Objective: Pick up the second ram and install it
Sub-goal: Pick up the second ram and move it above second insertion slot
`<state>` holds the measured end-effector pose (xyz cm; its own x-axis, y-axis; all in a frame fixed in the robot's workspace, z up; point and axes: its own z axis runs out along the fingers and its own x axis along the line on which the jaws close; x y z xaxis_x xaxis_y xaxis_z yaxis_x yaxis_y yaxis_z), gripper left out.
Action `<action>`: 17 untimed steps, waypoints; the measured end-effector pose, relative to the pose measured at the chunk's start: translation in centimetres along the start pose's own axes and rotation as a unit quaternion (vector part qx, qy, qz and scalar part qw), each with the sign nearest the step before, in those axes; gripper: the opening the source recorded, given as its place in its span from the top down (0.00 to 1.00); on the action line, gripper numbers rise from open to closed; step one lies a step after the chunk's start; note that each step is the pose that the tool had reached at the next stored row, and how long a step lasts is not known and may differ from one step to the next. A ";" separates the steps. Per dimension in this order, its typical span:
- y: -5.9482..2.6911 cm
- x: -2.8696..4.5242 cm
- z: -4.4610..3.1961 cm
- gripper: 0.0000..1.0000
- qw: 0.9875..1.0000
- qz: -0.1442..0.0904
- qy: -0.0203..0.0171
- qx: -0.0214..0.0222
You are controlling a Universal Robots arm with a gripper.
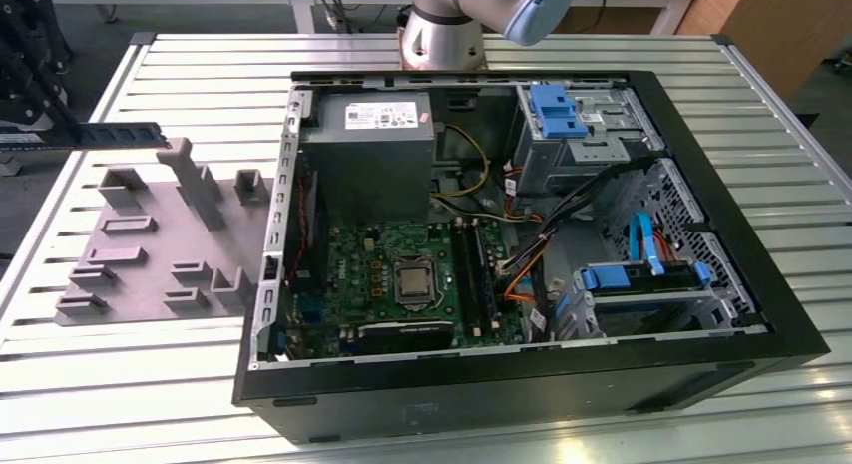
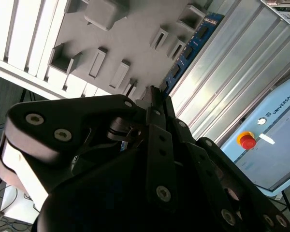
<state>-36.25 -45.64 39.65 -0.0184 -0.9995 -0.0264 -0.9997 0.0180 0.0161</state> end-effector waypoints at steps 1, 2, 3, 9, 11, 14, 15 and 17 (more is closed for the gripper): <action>-0.04 0.00 0.00 0.86 1.000 0.000 0.000 0.000; -0.08 0.00 0.00 0.86 1.000 0.000 0.000 0.000; -0.12 0.00 0.00 0.86 1.000 0.000 0.000 0.000; -0.26 0.00 0.00 0.86 1.000 0.000 0.000 0.000; -0.30 0.00 -0.01 0.86 1.000 0.000 0.000 0.000; -0.35 0.00 -0.01 0.86 1.000 0.000 0.000 0.000; -0.37 0.00 -0.01 0.86 1.000 0.000 0.000 0.000; -0.42 0.00 -0.01 0.86 1.000 0.000 0.000 0.000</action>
<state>-35.83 -45.64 39.65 -0.0183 -0.9995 -0.0264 -0.9997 0.0179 0.0161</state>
